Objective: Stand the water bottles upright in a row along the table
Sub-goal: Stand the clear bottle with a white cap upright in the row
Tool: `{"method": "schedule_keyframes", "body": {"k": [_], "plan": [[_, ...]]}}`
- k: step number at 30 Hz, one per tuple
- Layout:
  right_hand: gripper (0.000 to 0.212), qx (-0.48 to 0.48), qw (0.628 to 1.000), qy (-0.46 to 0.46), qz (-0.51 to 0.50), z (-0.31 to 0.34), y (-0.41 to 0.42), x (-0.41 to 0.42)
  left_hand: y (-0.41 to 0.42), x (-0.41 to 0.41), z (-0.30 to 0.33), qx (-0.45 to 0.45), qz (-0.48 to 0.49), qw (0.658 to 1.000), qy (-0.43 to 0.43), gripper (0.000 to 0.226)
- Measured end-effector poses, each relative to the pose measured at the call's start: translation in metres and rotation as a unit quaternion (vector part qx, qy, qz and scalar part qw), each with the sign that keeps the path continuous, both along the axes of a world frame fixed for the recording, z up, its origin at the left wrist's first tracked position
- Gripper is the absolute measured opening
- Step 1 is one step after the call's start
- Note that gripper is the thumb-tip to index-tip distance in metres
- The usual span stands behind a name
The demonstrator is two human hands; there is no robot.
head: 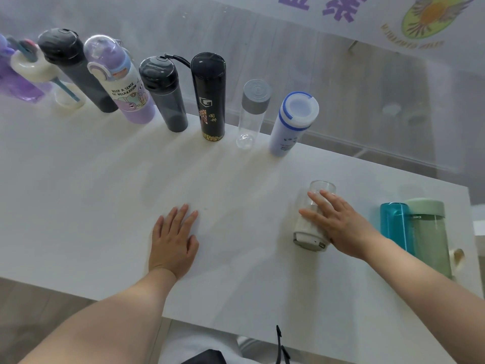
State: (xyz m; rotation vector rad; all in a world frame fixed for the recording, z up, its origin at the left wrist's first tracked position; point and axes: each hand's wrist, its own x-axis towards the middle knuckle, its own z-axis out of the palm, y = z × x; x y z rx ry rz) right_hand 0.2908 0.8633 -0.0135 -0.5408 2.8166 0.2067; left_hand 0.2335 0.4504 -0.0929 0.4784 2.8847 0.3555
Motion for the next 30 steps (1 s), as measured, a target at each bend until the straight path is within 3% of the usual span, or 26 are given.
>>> {"method": "schedule_keyframes", "body": {"k": [6, 11, 14, 18, 20, 26, 30], "plan": [[0.102, -0.099, 0.984, 0.005, -0.146, 0.004, -0.029, 0.014, 0.0, 0.0, 0.0, 0.001, 0.001, 1.0, 0.004, 0.058], [0.091, -0.247, 0.924, 0.011, -0.292, 0.018, -0.048, 0.022, 0.0, 0.0, -0.001, -0.003, -0.001, 1.0, 0.003, 0.058], [0.084, -0.349, 0.856, 0.017, -0.381, 0.029, -0.057, 0.02, 0.0, 0.0, 0.0, -0.004, -0.001, 1.0, 0.003, 0.058], [0.07, -0.493, 0.7, 0.005, -0.517, 0.027, -0.069, 0.025, 0.0, 0.0, 0.001, -0.004, -0.001, 1.0, 0.001, 0.059], [0.069, -0.505, 0.655, 0.027, -0.562, 0.025, -0.072, 0.031, 0.0, 0.0, 0.001, -0.008, -0.001, 1.0, -0.002, 0.059], [0.065, -0.516, 0.628, 0.043, -0.58, 0.015, -0.071, 0.037, 0.0, 0.0, 0.002, -0.007, 0.0, 1.0, -0.002, 0.059], [0.082, -0.528, 0.613, 0.056, -0.586, 0.009, -0.074, 0.033, 0.001, 0.0, 0.003, -0.002, 0.001, 1.0, -0.003, 0.059]]}}
